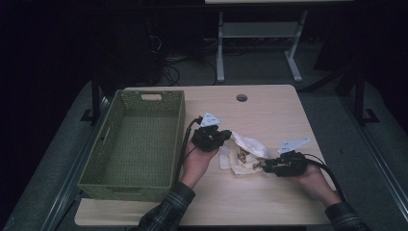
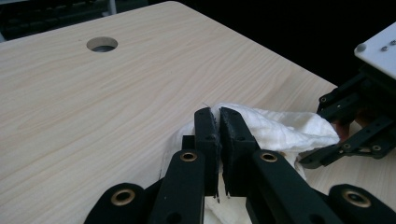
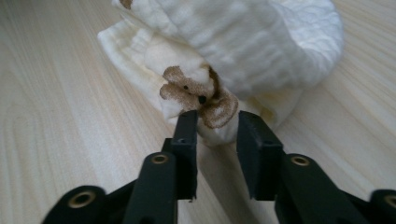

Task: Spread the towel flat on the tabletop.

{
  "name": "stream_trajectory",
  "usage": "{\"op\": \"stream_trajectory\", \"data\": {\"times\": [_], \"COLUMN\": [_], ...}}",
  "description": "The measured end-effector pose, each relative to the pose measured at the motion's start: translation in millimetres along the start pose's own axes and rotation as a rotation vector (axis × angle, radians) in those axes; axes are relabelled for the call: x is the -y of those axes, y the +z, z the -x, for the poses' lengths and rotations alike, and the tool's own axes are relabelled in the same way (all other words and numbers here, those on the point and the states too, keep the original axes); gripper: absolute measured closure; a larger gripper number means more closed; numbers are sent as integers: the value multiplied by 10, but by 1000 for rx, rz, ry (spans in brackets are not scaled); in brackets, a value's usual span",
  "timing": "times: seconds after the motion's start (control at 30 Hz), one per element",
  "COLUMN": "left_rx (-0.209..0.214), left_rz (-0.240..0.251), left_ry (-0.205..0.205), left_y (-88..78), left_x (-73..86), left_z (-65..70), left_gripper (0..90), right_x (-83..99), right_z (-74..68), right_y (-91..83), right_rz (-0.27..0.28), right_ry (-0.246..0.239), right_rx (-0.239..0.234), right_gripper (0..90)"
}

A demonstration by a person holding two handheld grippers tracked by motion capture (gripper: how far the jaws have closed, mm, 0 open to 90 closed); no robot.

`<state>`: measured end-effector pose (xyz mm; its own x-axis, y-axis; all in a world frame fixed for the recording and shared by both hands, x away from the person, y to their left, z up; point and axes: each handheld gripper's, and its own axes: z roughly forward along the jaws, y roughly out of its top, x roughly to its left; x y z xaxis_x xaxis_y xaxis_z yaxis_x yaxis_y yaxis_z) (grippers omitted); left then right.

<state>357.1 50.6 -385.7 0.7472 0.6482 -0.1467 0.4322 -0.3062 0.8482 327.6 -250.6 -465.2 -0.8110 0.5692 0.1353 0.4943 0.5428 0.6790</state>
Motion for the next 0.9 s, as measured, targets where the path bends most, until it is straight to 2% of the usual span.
{"op": "stream_trajectory", "data": {"times": [0.03, 0.07, 0.13, 0.23, 0.3, 0.33, 0.37, 0.4, 0.5, 0.57, 0.67, 0.8, 0.87, 0.9], "left_rx": [0, 0, -6, -12, -25, -25, -34, -34, -47, -58, -77, -101, -101, -99], "left_rz": [0, 0, 5, 4, 10, 10, 13, 13, 14, 11, 8, -1, -12, -11], "left_ry": [0, 2, -2, 0, -8, -8, -14, -14, -18, -20, -26, -33, -32, -35], "left_y": [0, -5, -25, -42, -71, -71, -93, -93, -119, -129, -143, -171, -169, -156], "left_x": [0, 0, -4, -6, -6, -6, -8, -8, -8, -5, 0, 6, 13, 21], "left_z": [0, -3, -8, -19, -35, -35, -48, -48, -67, -75, -80, -86, -92, -84], "left_gripper": [858, 858, 858, 858, 858, 858, 858, 858, 858, 858, 858, 858, 857, 857], "right_x": [0, -13, -17, -15, -14, -14, -13, -13, -18, -17, 12, 37, 47, 41], "right_z": [0, 0, 26, 38, 87, 87, 119, 119, 156, 164, 214, 226, 213, 175], "right_y": [0, 11, 17, -23, -139, -139, -228, -228, -427, -475, -655, -779, -826, -818], "right_rz": [0, -8, -20, -18, 16, 16, 41, 41, 81, 94, 134, 164, 179, 183], "right_ry": [0, 3, 11, 19, 35, 35, 35, 35, 45, 49, 54, 64, 72, 66], "right_rx": [0, -1, -2, 10, 27, 27, 44, 44, 79, 89, 118, 130, 116, 89], "right_gripper": [697, 738, 862, 877, 884, 884, 886, 886, 889, 889, 890, 890, 891, 891]}}
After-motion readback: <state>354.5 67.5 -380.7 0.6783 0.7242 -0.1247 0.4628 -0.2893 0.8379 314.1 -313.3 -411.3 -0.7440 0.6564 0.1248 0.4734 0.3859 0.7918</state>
